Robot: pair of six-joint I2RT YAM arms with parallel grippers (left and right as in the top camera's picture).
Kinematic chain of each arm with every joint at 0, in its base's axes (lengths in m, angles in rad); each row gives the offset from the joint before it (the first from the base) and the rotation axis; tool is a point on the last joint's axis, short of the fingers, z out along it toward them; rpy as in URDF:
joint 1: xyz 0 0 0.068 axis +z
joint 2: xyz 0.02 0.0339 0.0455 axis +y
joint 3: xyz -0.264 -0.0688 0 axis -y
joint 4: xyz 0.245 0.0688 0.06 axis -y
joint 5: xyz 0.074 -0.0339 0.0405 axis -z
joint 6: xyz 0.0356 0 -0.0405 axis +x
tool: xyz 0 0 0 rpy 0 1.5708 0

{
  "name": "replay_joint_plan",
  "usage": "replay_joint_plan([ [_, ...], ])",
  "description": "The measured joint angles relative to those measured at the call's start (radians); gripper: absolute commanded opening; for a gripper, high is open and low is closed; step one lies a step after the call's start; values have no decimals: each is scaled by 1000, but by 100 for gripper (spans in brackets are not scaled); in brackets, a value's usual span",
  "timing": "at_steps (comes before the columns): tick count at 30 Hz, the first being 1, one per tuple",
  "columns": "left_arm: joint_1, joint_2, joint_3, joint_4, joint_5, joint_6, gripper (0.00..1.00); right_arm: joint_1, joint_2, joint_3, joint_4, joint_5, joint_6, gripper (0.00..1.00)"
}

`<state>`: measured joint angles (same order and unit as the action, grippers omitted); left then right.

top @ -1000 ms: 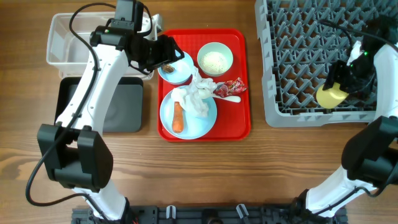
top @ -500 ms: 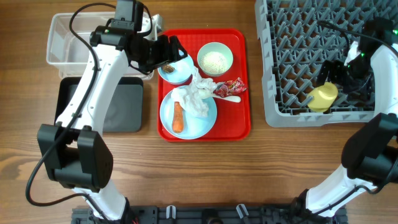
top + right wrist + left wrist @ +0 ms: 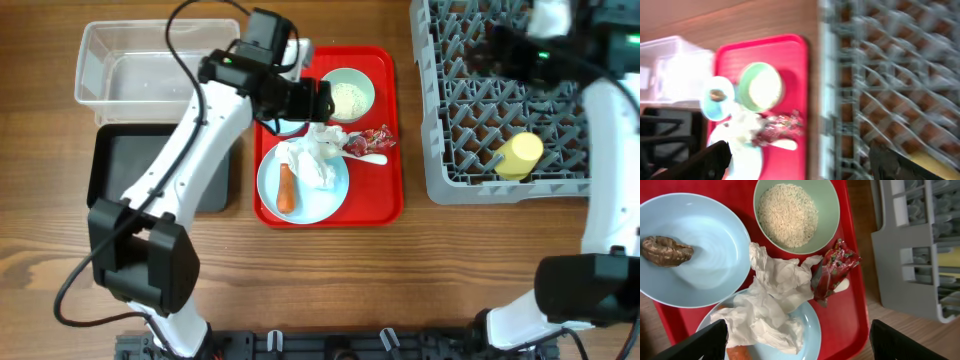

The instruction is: Sort waste into correct bins and load items into the dishwasher rack

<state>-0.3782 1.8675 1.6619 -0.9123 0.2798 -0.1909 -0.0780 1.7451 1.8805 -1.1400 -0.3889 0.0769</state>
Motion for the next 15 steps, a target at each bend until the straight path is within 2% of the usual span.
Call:
replay_joint_plan([
  [2, -5, 0, 0, 0, -32, -5, 98, 76, 5, 0, 71, 3, 33, 90],
  [3, -3, 0, 0, -1, -45, -13, 99, 101, 6, 0, 97, 7, 46, 89],
  [9, 47, -4, 0, -45, -77, -58, 100, 241, 61, 0, 241, 57, 148, 87],
  [15, 114, -68, 0, -103, -93, -62, 100, 294, 213, 0, 306, 100, 200, 85],
])
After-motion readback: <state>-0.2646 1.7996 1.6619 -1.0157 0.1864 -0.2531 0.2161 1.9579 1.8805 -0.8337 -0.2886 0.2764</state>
